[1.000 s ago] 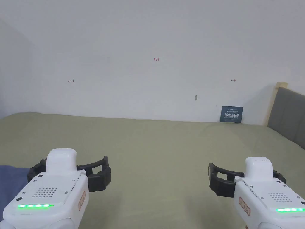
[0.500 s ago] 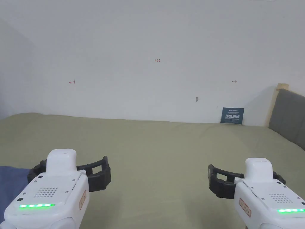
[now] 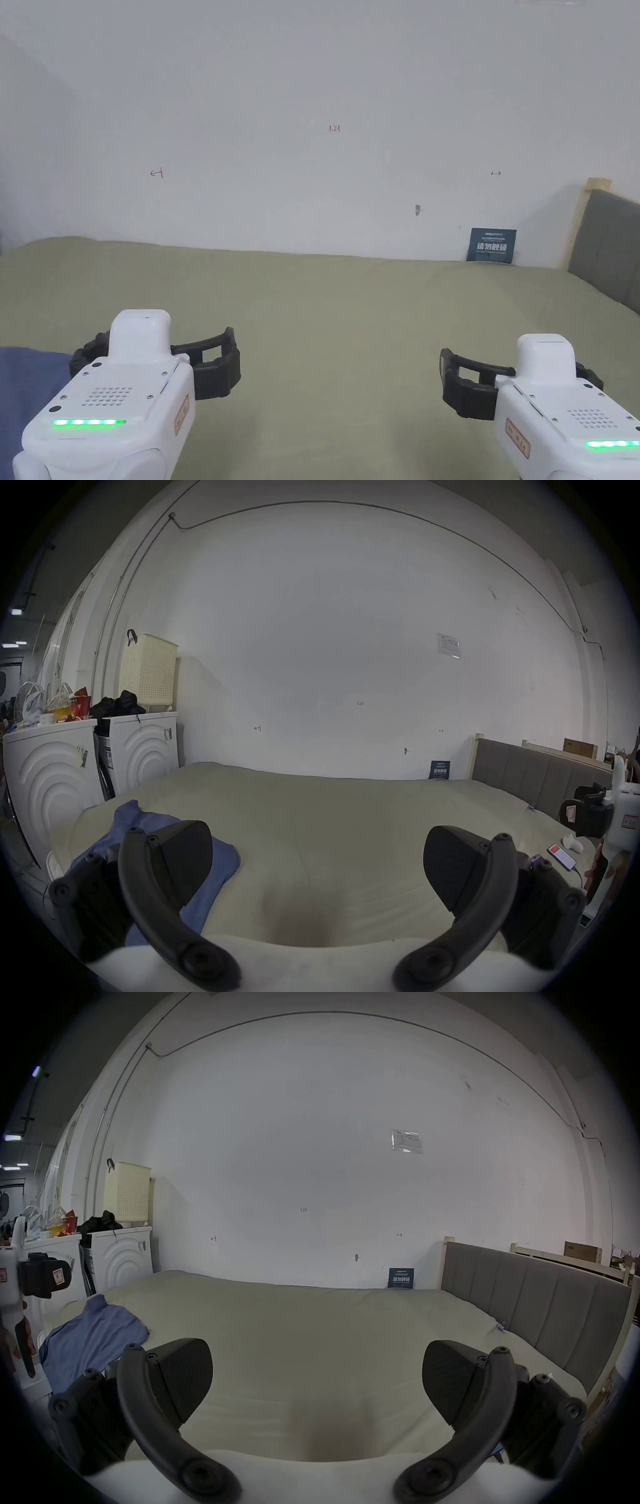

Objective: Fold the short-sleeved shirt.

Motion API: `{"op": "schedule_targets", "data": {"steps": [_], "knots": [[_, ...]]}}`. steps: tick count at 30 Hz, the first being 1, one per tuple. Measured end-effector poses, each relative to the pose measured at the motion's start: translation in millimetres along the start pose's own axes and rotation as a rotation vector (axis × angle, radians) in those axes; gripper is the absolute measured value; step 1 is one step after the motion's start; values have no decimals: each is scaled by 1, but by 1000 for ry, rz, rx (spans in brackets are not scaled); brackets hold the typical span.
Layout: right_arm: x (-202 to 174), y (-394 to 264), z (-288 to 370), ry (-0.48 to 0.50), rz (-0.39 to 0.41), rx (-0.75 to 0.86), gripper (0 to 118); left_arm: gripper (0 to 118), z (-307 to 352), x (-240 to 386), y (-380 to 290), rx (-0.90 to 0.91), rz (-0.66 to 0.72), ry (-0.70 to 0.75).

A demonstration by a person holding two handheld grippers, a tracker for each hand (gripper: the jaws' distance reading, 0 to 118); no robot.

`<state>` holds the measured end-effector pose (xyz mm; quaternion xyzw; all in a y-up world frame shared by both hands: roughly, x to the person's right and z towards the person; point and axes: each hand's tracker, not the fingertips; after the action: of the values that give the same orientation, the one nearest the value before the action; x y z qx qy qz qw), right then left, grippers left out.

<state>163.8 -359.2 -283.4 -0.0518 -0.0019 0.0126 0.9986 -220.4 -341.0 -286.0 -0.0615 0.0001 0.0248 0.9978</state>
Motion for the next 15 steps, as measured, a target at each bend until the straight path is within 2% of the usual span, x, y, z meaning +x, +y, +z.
{"op": "schedule_targets", "data": {"steps": [15], "knots": [[1, 3, 2, -13, -9, 17, 118, 118, 1, -8, -2, 3, 7, 19]]}}
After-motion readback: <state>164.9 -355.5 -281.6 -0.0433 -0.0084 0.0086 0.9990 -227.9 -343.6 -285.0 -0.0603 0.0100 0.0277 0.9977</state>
